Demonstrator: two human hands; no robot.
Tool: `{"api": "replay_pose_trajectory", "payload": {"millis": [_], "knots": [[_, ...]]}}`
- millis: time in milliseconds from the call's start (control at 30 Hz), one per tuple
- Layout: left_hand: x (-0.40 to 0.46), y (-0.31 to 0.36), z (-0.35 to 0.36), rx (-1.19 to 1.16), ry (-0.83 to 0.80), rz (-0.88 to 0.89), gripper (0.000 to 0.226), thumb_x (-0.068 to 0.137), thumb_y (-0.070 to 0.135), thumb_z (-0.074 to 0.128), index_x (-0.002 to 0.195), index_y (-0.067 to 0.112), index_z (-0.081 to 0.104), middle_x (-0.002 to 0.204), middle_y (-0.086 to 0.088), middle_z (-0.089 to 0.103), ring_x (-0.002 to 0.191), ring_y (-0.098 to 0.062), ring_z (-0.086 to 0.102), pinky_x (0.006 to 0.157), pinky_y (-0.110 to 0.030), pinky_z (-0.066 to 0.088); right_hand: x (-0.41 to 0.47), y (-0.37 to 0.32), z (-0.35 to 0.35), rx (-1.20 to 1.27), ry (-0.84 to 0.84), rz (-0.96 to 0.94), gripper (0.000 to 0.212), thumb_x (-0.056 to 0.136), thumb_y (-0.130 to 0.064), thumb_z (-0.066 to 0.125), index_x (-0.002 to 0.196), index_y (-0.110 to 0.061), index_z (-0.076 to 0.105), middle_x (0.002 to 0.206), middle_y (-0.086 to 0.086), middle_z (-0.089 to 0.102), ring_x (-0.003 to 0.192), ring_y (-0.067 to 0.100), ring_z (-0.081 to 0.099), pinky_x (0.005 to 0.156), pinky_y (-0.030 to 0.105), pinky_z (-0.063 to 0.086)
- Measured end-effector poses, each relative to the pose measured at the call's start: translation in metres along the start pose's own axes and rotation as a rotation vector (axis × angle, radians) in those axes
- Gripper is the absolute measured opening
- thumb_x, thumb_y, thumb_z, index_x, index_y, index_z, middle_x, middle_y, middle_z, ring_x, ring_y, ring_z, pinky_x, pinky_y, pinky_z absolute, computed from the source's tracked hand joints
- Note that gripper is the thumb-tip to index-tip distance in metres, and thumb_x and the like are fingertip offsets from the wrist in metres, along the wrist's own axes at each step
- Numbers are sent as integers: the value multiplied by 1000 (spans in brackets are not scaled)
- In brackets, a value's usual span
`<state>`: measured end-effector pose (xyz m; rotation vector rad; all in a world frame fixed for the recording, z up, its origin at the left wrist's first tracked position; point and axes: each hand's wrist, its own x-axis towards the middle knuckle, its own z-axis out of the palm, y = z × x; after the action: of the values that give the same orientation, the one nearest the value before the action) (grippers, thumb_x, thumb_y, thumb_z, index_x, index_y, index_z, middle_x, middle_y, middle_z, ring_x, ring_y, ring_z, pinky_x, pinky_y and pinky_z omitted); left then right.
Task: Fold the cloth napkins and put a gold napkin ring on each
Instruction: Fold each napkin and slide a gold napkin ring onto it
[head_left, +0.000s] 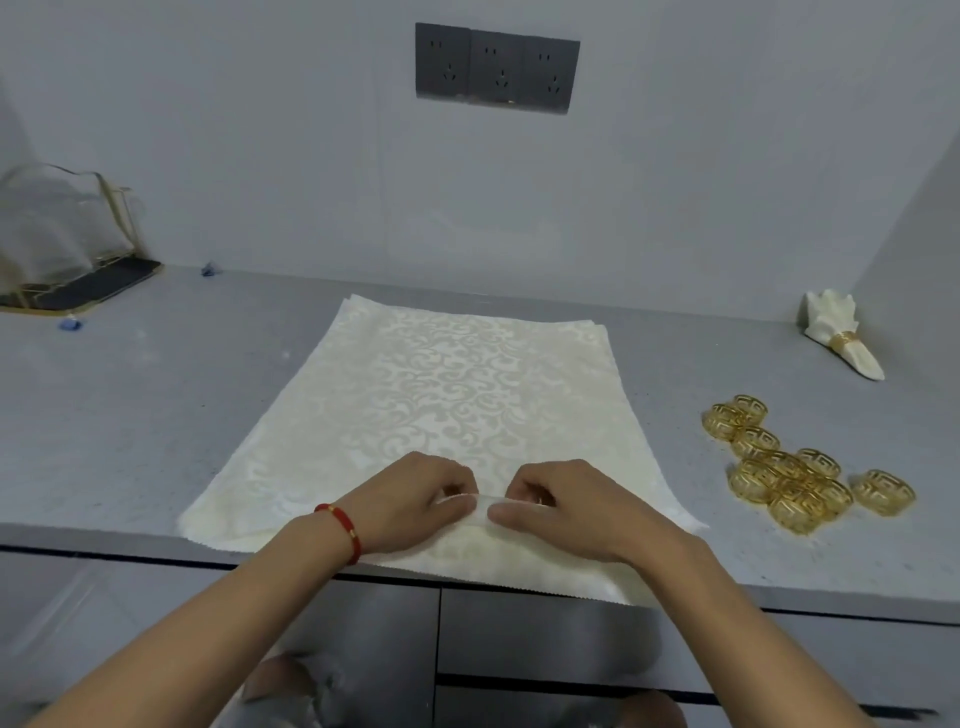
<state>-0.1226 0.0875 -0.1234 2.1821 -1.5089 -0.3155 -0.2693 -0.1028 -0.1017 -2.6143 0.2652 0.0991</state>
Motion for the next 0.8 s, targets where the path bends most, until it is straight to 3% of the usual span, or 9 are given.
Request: {"api": "replay_pose_trajectory", "payload": {"millis": [100, 233, 300, 367, 467, 600, 667, 733, 800], "knots": [[-2, 0, -8, 90, -51, -5, 16, 97, 44, 60, 99, 28, 63, 94, 13, 62, 89, -5, 54, 80, -28, 46, -4, 3, -8, -329, 40, 15, 16, 95, -48, 57, 92, -33, 56, 96, -14, 64, 87, 13, 58, 70, 31, 43], [-23, -21, -43, 428, -237, -134, 22, 95, 41, 59, 114, 30, 59, 110, 10, 59, 104, -13, 54, 91, -36, 47, -7, 21, -33, -317, 111, 119, 14, 99, -29, 54, 107, -28, 66, 98, -11, 64, 90, 16, 59, 71, 33, 48], [-34, -41, -67, 499, -161, -240, 8, 98, 33, 52, 98, 30, 59, 102, 10, 62, 98, -16, 58, 87, -38, 50, -12, 35, -48, -334, 17, 166, 14, 97, -33, 61, 110, -30, 65, 99, -13, 59, 90, 13, 56, 77, 33, 50], [-44, -65, -90, 535, -47, -378, 12, 97, 31, 52, 88, 26, 58, 92, 6, 64, 88, -19, 61, 80, -40, 52, -17, 58, -59, -291, -28, 202, 7, 95, -34, 67, 94, -28, 64, 89, -11, 60, 78, 10, 56, 69, 28, 46], [-58, -91, -110, 339, 93, -508, 28, 96, 33, 64, 71, 24, 55, 74, 6, 61, 72, -17, 58, 68, -33, 48, -22, 88, -66, 20, 219, 241, 14, 93, -33, 74, 86, -22, 71, 86, -7, 70, 75, 10, 64, 64, 25, 44], [-72, -86, -101, -398, 517, -625, 20, 92, 32, 73, 89, 12, 71, 80, 4, 74, 73, -21, 70, 66, -27, 52, -13, 91, -51, 729, 618, 272, 13, 91, -23, 76, 85, -12, 80, 86, 15, 76, 75, 20, 66, 73, 37, 48], [-78, -83, -94, -592, 605, -633, 24, 95, 30, 69, 94, 7, 75, 84, -8, 78, 71, -25, 73, 62, -30, 57, -7, 88, -44, 718, 689, 290, 20, 90, -23, 76, 78, -8, 77, 71, 9, 65, 67, 21, 56, 66, 35, 41], [-81, -82, -91, -538, 601, -639, 26, 96, 31, 67, 93, 5, 73, 82, -14, 76, 66, -25, 67, 69, -39, 56, -9, 85, -43, 582, 702, 282, 26, 91, -26, 76, 72, -8, 74, 64, 2, 58, 64, 18, 50, 63, 32, 37], [-90, -79, -94, -445, 542, -657, 24, 98, 28, 65, 88, 6, 70, 66, -4, 71, 57, -18, 61, 63, -35, 53, -20, 83, -48, 395, 599, 260, 29, 91, -32, 74, 76, -7, 74, 63, 1, 62, 61, 20, 55, 61, 31, 39]]}}
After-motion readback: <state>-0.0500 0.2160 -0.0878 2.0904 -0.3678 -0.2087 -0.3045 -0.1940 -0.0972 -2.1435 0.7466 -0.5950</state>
